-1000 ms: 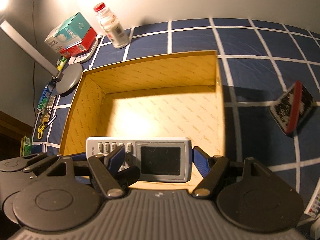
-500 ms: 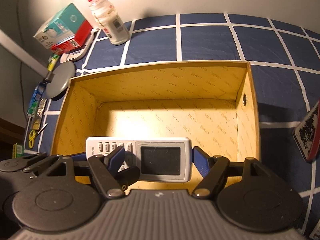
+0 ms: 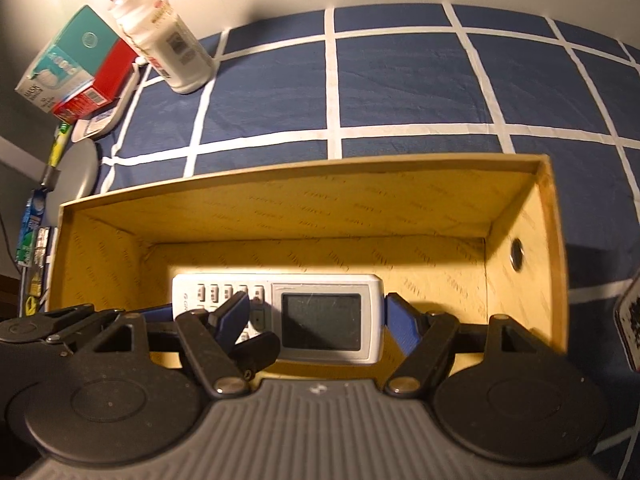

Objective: Organize objects
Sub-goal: 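Carry the held remote with both grippers over the box and lower it inside, then open both grippers to release the remote in the box and lift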

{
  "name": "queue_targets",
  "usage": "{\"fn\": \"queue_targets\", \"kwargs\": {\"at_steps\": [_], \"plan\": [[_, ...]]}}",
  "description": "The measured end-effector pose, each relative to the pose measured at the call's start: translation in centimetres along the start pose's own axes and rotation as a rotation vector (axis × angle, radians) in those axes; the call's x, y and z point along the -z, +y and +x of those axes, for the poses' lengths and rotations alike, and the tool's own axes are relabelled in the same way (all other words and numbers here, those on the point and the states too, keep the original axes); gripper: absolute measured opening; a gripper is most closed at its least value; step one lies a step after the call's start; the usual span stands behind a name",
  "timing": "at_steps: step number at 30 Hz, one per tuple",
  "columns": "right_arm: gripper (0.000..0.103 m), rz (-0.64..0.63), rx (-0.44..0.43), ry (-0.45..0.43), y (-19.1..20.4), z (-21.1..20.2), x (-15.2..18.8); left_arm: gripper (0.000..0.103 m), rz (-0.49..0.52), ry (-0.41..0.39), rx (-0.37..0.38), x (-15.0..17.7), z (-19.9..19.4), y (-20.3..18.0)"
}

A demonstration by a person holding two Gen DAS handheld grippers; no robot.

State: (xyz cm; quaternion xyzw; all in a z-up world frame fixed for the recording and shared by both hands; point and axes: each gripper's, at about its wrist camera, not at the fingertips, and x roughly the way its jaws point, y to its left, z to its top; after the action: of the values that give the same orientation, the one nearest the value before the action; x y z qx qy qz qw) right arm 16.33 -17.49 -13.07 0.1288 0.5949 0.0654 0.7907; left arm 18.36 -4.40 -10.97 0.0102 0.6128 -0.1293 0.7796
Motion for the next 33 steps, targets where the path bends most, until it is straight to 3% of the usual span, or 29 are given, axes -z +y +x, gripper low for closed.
{"fn": "queue_targets", "kwargs": {"at_steps": [11,25,33], "plan": [[0.073,0.006,0.001,0.029,-0.4,3.4,-1.9,0.073,0.001,0.032,0.003,-2.0,3.0,1.3],[0.074,0.032,0.007,0.034,-0.4,4.3,-3.0,0.076,-0.024,0.045,0.036,-3.0,4.1,2.4],[0.074,0.05,0.018,0.024,-0.8,3.8,-2.9,0.076,-0.017,0.041,0.019,-3.2,3.6,2.4]]}}
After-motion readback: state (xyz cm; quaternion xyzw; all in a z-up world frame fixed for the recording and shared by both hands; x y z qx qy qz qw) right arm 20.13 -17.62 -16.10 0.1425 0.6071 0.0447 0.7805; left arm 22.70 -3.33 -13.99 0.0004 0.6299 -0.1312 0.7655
